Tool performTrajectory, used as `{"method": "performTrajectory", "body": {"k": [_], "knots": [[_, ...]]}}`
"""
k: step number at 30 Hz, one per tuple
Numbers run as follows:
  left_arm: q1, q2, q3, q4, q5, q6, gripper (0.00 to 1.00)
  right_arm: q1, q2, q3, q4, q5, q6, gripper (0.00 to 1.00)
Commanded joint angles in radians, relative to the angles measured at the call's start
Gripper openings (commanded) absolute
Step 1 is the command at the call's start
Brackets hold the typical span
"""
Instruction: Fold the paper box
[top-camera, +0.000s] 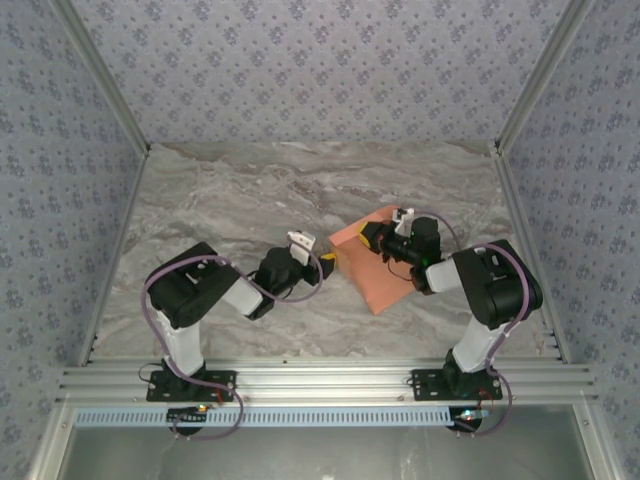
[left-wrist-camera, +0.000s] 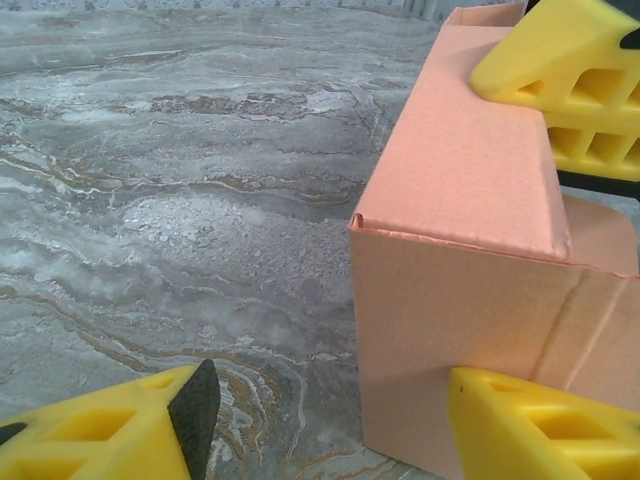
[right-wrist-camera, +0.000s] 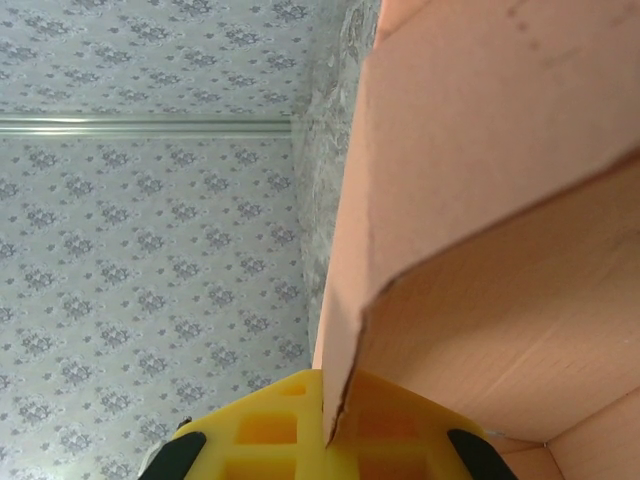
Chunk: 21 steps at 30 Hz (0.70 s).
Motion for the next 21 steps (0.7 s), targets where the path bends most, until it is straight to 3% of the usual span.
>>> {"method": "performTrajectory", "body": {"k": [1, 5, 9, 16, 21], "knots": [[0.017, -0.006, -0.016, 0.092, 0.055, -0.055, 0.67, 0.023, -0.007, -0.020, -0.053, 0.010, -0.039, 0.00], [0.025, -0.058, 0.009, -0.071, 0.215, 0.043, 0.78, 0.029, -0.013, -0.025, -0.081, 0.012, -0.054, 0.00], [0.022, -0.061, -0.010, -0.068, 0.321, 0.079, 0.84, 0.034, -0.020, -0.030, -0.108, 0.016, -0.067, 0.00], [0.011, 0.012, -0.008, 0.045, 0.288, 0.024, 0.84, 0.041, -0.032, -0.048, -0.125, 0.046, -0.073, 0.00], [0.012, 0.013, 0.006, 0.043, 0.160, -0.028, 0.84, 0.073, -0.054, -0.062, -0.155, 0.094, -0.087, 0.00]]}}
